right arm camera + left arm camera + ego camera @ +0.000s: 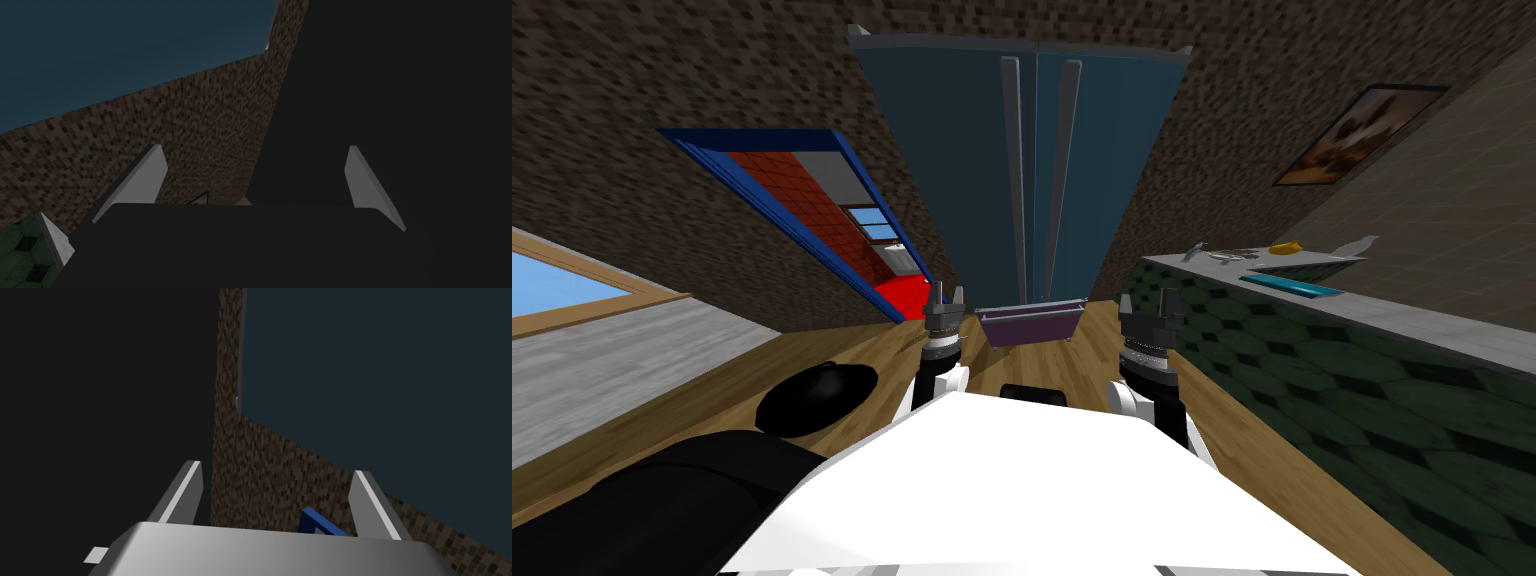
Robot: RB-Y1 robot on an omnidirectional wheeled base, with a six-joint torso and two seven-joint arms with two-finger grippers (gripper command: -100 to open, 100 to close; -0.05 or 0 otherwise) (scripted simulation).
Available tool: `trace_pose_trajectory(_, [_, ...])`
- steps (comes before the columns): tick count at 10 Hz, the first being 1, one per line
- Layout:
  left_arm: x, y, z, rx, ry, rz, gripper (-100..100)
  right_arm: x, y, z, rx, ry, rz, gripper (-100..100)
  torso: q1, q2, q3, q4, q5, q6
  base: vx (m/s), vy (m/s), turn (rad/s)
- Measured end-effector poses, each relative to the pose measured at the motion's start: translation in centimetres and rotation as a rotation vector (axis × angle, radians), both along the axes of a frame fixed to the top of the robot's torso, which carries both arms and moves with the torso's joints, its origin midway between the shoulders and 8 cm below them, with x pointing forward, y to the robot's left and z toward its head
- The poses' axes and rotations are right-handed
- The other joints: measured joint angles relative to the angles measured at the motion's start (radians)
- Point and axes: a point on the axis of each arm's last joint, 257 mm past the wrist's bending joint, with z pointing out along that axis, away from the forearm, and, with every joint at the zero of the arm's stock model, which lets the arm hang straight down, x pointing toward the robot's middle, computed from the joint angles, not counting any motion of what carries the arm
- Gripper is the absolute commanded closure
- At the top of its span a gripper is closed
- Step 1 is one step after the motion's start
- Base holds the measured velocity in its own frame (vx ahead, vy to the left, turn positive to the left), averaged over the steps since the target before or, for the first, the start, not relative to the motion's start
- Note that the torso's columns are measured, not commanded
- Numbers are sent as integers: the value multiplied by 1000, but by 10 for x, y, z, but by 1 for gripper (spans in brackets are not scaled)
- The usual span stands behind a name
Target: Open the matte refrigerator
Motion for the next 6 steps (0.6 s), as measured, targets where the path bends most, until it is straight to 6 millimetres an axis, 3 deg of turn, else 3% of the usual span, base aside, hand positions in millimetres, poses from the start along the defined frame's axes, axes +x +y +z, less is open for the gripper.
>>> trace_pose_trajectory(2, [0,0,0,0,0,0,0,0,0,0,0,0,0,0,0,104,-209,105,0,0,0,0,0])
trace_pose_trajectory(6, [0,0,0,0,0,0,0,0,0,0,0,0,0,0,0,396,-792,396,0,0,0,0,0])
